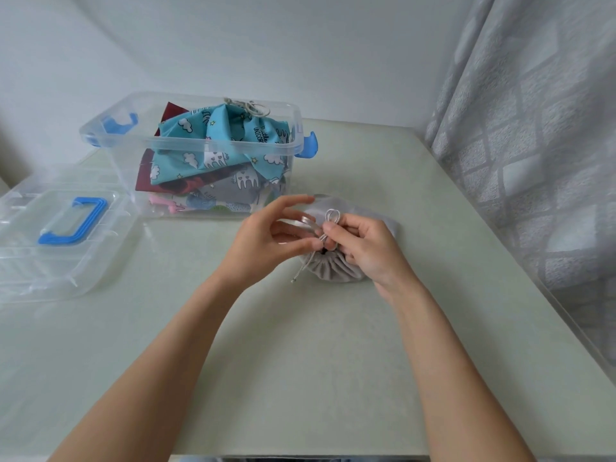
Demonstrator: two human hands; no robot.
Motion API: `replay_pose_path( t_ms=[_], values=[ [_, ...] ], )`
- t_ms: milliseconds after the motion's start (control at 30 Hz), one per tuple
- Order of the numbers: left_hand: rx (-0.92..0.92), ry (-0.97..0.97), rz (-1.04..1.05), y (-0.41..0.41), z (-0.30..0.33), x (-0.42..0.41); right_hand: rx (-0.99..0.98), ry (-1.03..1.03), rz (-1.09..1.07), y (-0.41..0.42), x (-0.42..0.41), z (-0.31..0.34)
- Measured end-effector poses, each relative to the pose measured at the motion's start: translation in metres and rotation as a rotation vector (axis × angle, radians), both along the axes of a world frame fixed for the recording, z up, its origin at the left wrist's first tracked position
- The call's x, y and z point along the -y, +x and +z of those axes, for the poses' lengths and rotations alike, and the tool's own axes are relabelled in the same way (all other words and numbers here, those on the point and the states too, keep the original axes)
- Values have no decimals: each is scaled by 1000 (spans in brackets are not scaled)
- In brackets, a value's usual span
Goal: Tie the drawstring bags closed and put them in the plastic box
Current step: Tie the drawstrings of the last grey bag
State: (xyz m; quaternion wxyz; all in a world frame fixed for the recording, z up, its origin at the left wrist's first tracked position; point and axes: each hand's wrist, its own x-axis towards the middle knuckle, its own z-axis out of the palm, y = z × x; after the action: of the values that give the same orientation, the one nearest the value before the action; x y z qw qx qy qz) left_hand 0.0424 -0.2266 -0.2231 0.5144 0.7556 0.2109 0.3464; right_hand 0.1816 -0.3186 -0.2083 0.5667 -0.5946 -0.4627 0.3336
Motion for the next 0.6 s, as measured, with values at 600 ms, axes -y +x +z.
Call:
replay_pose_path(
  t_ms=[600],
  values=[
    [44, -226, -74, 3, -4, -1, 1, 43, 82, 16, 2, -3]
  ],
)
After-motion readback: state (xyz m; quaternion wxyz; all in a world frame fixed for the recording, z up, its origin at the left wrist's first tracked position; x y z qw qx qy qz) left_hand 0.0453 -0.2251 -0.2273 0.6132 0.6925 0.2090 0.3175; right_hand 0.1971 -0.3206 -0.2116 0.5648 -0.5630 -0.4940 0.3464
